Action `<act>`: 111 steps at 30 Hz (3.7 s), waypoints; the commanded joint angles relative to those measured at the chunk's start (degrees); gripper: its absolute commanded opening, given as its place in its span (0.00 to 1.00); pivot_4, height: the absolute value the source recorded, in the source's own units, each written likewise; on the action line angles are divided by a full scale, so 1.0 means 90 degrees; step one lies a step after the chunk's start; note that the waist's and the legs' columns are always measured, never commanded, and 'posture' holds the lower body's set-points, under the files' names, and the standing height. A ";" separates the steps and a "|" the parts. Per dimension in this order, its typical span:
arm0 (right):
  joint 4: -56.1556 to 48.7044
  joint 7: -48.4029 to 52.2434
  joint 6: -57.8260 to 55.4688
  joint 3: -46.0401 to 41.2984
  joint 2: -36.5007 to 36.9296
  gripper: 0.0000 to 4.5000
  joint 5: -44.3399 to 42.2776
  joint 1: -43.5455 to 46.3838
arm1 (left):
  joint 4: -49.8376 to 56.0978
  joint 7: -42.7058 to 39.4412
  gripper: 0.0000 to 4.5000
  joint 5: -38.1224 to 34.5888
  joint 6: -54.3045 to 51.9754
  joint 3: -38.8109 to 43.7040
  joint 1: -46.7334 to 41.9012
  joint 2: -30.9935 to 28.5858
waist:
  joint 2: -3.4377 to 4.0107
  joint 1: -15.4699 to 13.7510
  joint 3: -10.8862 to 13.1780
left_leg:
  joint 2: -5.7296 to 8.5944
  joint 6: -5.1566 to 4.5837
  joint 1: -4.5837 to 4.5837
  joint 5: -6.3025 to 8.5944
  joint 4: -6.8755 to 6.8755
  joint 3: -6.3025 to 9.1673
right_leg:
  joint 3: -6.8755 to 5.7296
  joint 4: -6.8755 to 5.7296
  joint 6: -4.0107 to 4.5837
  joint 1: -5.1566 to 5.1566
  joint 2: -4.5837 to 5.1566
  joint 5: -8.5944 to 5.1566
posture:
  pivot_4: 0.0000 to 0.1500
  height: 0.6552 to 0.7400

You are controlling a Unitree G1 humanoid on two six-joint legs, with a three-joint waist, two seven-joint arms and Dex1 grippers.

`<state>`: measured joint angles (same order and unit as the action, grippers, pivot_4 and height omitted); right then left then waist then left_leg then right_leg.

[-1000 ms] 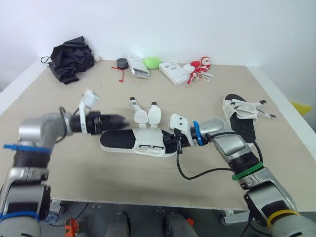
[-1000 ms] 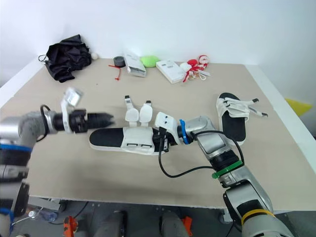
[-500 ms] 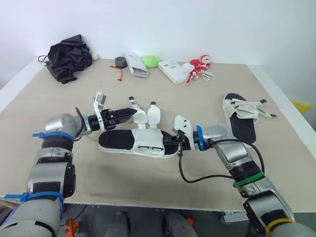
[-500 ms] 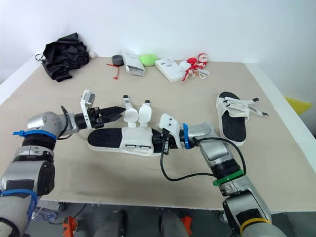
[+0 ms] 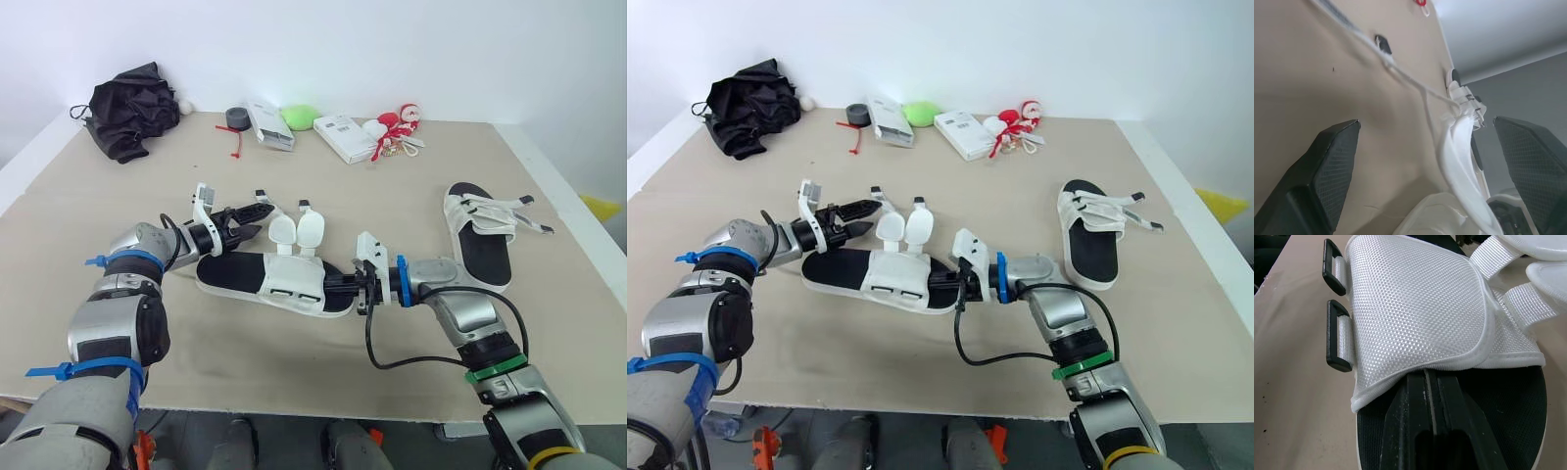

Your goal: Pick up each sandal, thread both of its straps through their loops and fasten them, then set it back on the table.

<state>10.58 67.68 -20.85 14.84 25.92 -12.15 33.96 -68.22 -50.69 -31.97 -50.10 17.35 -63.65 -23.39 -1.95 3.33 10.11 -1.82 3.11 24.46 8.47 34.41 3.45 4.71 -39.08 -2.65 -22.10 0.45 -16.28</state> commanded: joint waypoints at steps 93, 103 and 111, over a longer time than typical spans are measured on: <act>0.0470 0.0302 0.0241 0.0503 -0.0073 0.00 0.0400 -0.0086 | 0.4808 -0.3989 1.00 0.1706 1.1178 -0.3878 0.3651 -0.1050 | 0.0024 0.0078 -0.0009 | -0.0023 0.0031 -0.0065 0.0024 0.0006 -0.0014 | 0.0012 0.0007 0.0019 0.0069 -0.0011 -0.0028 | 1.00 0.98; 0.0644 0.0324 0.0314 0.0521 -0.0084 0.00 0.0385 0.0061 | 0.7884 -0.3946 1.00 -0.0927 0.2706 -0.3817 0.3810 -0.2796 | 0.0030 0.0119 -0.0002 | -0.0042 0.0030 -0.0076 0.0027 0.0000 -0.0007 | 0.0004 -0.0001 0.0040 0.0070 -0.0030 -0.0040 | 1.00 0.98; 0.0746 0.0330 0.0365 0.0526 -0.0123 0.00 0.0392 0.0139 | 0.8154 -0.3559 1.00 -0.2048 -0.0146 -0.3315 0.3327 -0.2836 | 0.0027 0.0116 0.0005 | -0.0050 0.0030 -0.0074 0.0028 -0.0003 -0.0006 | 0.0000 0.0000 0.0048 0.0065 -0.0039 -0.0044 | 1.00 0.98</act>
<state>14.97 70.69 -16.71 17.36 24.72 -10.89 36.27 5.00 -83.75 -48.62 -49.08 -14.77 -32.53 -49.86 -1.71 4.37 10.15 -2.28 3.38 23.79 8.73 34.38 3.40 4.70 -39.08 -2.22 -21.52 0.10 -16.68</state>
